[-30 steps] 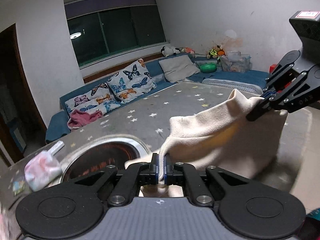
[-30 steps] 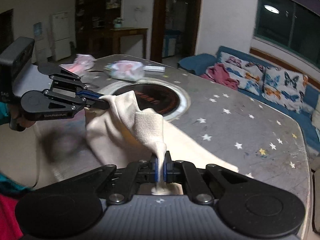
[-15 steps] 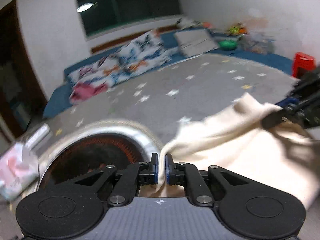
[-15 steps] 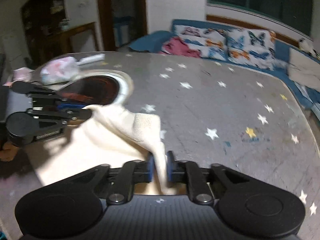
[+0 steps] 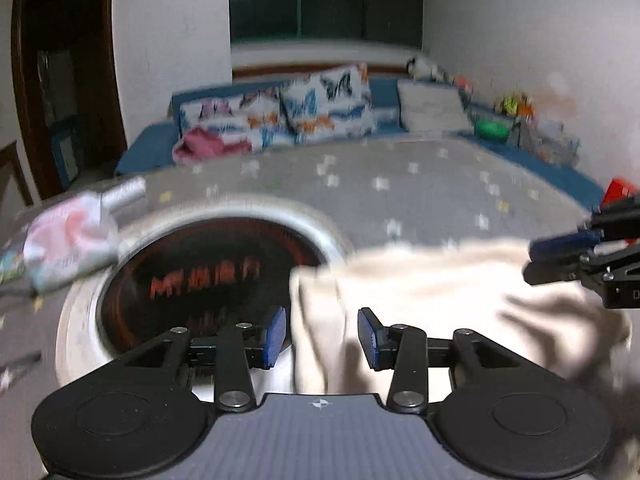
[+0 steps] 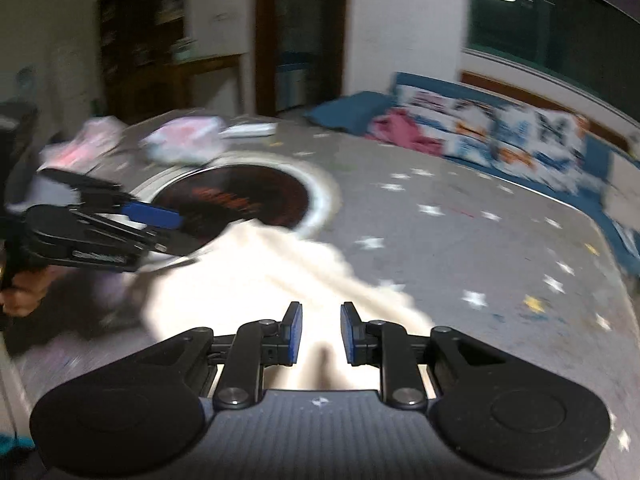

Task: Fold clothes
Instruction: 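Lay the folded sweatshirt down and open both tools, pressing it flat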

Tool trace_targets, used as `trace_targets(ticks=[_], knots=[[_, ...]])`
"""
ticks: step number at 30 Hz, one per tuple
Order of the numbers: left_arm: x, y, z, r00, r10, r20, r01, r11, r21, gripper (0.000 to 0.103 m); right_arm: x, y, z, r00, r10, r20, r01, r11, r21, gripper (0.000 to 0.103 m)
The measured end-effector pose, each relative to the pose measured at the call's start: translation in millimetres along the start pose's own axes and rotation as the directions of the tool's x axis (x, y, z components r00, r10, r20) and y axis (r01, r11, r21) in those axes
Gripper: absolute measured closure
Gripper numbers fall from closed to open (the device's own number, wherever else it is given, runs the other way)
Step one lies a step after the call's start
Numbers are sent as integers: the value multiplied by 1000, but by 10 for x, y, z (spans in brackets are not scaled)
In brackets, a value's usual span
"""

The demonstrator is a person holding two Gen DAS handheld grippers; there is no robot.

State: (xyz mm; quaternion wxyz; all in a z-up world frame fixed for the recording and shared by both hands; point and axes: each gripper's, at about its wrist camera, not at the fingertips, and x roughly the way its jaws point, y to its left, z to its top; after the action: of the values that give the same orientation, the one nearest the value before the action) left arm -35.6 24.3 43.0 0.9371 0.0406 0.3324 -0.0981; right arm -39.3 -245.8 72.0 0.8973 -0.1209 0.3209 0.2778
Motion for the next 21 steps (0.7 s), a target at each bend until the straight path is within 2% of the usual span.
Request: trace_targets(ticks=[5,8,17,21], knots=[[-17,43,-159,999,-17,-38,15,998,-64,61,258,216,-98,998,42,-38,-44,998,-40,83],[-53,42,-201,998,-53,-46,50,995,-81,69,304,300,-202,998,38,-43,-42,996,-80,78],[-389,-15,-485,992,-108,-70,102,991,-87,69,74,514,-384,994,102,-47,-108,984,-144,78],[-600,-67,-581,995,-86,-56,83,995,-53,68,-49,591,-438,987,147,-58,-154,978,-143,78]])
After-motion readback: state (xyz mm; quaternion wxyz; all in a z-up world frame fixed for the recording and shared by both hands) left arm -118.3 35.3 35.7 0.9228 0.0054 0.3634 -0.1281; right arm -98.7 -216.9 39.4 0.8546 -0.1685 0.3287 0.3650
